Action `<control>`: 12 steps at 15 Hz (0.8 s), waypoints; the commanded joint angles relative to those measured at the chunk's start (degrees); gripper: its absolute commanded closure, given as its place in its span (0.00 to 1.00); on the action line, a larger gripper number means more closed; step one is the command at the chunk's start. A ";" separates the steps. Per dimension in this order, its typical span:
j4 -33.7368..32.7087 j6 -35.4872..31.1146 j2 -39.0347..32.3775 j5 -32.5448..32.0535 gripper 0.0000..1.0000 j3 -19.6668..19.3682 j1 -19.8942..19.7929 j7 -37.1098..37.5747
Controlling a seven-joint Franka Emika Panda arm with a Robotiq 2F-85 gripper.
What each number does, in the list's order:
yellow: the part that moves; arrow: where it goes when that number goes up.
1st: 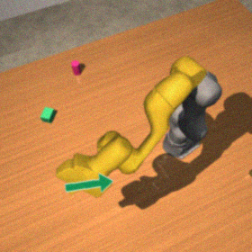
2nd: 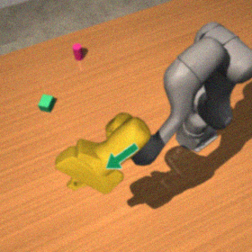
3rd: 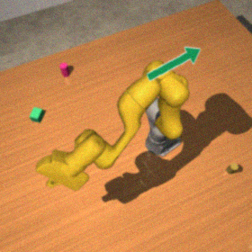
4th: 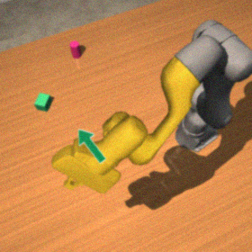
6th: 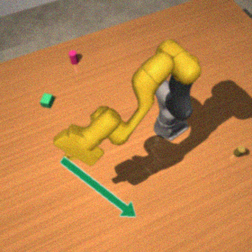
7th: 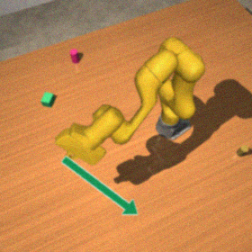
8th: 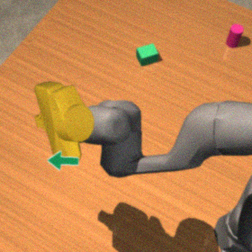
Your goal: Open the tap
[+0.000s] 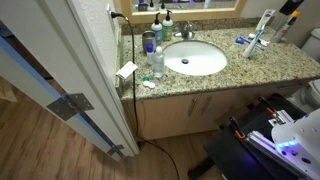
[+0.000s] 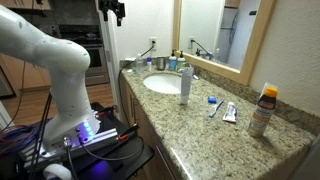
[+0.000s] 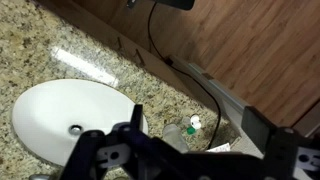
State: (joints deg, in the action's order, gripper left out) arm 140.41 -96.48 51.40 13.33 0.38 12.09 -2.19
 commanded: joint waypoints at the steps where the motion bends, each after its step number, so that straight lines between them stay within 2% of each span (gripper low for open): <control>1: -0.25 0.46 -0.09 0.93 0.00 1.03 -1.73 -1.02; 5: -0.25 0.46 -0.09 0.93 0.00 1.03 -1.73 -1.02; 6: 2.86 -4.94 -1.92 -1.57 0.00 2.42 -4.21 0.49; 7: 5.42 -11.16 -3.70 -3.18 0.00 2.12 -6.30 1.07; 8: 5.03 -11.24 -6.47 -3.31 0.00 0.78 -7.26 2.77; 10: 5.07 -17.49 -10.57 -3.61 0.00 -2.26 -10.47 3.51; 12: 2.40 -23.55 -16.96 -2.71 0.00 -5.26 -13.14 3.64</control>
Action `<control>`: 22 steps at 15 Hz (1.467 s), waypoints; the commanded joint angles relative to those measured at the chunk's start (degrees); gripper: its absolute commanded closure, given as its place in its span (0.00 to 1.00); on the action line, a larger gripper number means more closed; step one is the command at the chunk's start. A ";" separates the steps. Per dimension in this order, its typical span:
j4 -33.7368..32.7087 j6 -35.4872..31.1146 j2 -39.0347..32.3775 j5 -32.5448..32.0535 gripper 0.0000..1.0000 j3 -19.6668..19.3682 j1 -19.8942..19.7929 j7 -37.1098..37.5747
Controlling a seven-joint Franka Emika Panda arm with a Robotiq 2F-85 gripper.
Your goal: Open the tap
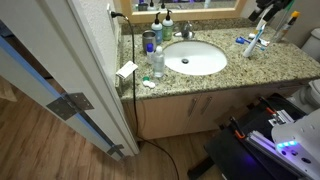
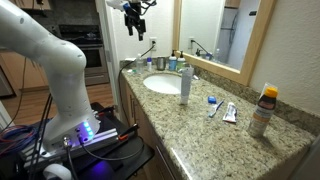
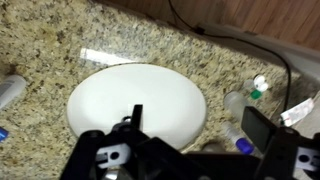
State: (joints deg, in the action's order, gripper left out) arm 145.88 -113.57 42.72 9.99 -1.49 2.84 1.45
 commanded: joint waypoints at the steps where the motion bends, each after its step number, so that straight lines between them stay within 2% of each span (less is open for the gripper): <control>1: -5.71 -8.47 -11.70 1.50 0.00 -5.05 -4.87 0.23; 2: -9.26 -7.65 -14.80 2.33 0.00 -6.56 -5.68 1.12; 3: -2.78 -7.77 -8.02 1.15 0.00 -4.44 -4.69 -0.17; 5: -6.85 -7.99 -12.61 1.71 0.00 -6.43 -6.02 -0.24; 7: -8.57 -7.96 -14.36 1.87 0.00 -6.55 -6.07 0.09; 8: -8.29 -9.67 -16.07 0.62 0.00 -5.86 -6.54 0.88; 10: -9.51 -18.63 -23.19 -0.08 0.00 -5.50 -6.30 0.55; 13: -16.38 -27.43 -33.63 1.43 0.00 -4.58 -4.64 2.21; 15: -22.54 -30.04 -39.89 -0.74 0.00 -2.45 -5.35 8.93; 16: -15.23 -29.12 -33.04 0.50 0.00 -3.68 -5.27 4.29; 18: -17.61 -29.51 -36.20 0.33 0.00 -3.03 -5.17 5.41; 20: -17.03 -29.44 -35.27 0.34 0.00 -3.24 -5.32 5.29; 21: -16.80 -31.41 -37.70 -2.41 0.00 -3.04 -5.74 5.34; 22: -17.89 -31.26 -39.98 -2.52 0.00 -3.06 -5.45 4.41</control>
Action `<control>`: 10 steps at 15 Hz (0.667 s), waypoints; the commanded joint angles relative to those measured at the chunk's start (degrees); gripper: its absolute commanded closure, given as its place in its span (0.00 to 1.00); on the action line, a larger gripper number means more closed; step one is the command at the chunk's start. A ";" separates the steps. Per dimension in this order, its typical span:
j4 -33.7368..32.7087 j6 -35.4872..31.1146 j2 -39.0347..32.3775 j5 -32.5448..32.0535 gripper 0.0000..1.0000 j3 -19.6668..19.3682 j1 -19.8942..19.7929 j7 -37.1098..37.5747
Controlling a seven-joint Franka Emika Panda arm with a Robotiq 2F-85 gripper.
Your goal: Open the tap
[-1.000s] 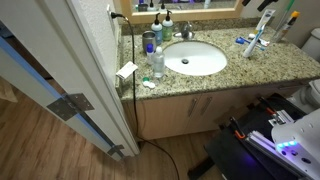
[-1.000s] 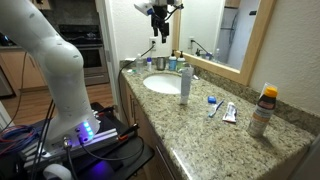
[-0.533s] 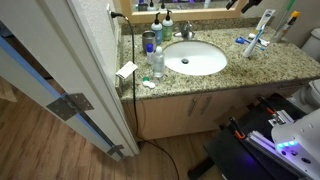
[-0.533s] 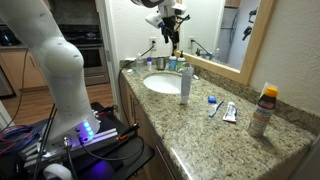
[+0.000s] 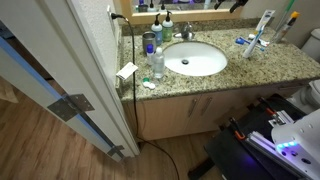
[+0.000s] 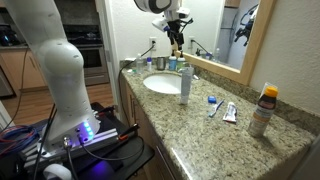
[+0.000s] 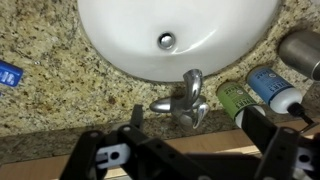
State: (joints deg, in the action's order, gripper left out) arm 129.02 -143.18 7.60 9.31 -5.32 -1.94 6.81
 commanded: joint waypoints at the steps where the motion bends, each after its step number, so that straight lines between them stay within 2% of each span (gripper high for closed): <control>1: -2.63 -2.37 -8.19 -0.40 0.00 0.69 -0.17 -1.99; 5: -12.87 -6.23 -19.44 0.48 0.00 2.14 0.36 1.06; 7: -17.94 -7.47 -22.72 -2.55 0.00 1.54 1.18 8.66; 8: -11.90 -7.46 -18.78 -1.12 0.00 2.16 0.31 3.84; 10: -16.36 -7.53 -21.86 -1.94 0.00 1.99 0.84 7.32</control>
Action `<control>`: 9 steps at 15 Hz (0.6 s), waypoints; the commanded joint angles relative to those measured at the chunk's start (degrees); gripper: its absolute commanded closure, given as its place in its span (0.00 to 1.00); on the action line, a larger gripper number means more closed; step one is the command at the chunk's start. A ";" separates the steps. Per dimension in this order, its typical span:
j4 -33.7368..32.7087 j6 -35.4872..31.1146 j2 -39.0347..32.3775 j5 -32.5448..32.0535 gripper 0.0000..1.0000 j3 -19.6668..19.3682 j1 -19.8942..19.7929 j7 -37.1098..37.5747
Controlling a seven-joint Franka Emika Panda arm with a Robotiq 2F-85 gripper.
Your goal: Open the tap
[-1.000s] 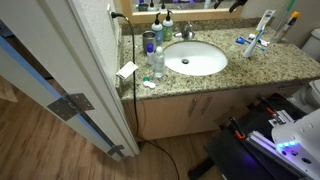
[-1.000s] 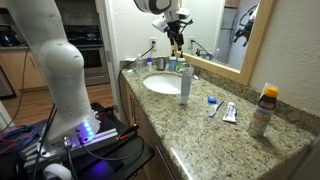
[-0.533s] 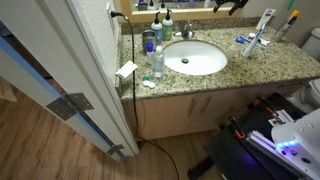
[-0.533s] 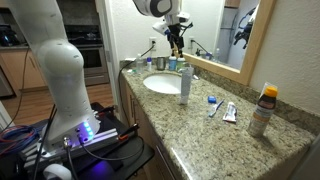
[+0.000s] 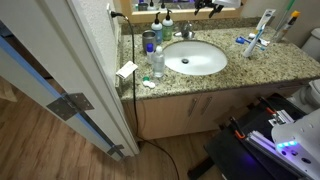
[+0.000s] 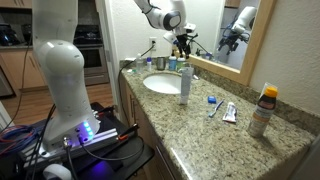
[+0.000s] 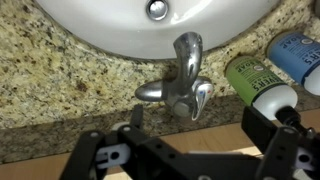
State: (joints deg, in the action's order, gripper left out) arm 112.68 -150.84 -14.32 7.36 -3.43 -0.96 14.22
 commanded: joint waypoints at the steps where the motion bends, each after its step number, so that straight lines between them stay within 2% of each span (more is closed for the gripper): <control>1: -0.83 0.13 -0.45 -0.01 0.00 0.08 -0.08 0.30; 2: -0.56 0.21 -1.57 -4.01 0.00 -1.42 0.89 1.99; 3: -2.06 0.26 -4.27 -4.83 0.00 -1.48 0.90 2.03; 6: -6.67 -1.71 -9.99 -1.72 0.00 0.79 -0.47 -1.76; 9: -12.38 -0.76 -13.99 2.99 0.00 3.46 -1.94 -4.66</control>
State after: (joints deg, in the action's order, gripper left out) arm 106.73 -151.91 -23.84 6.86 -2.46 -1.07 12.97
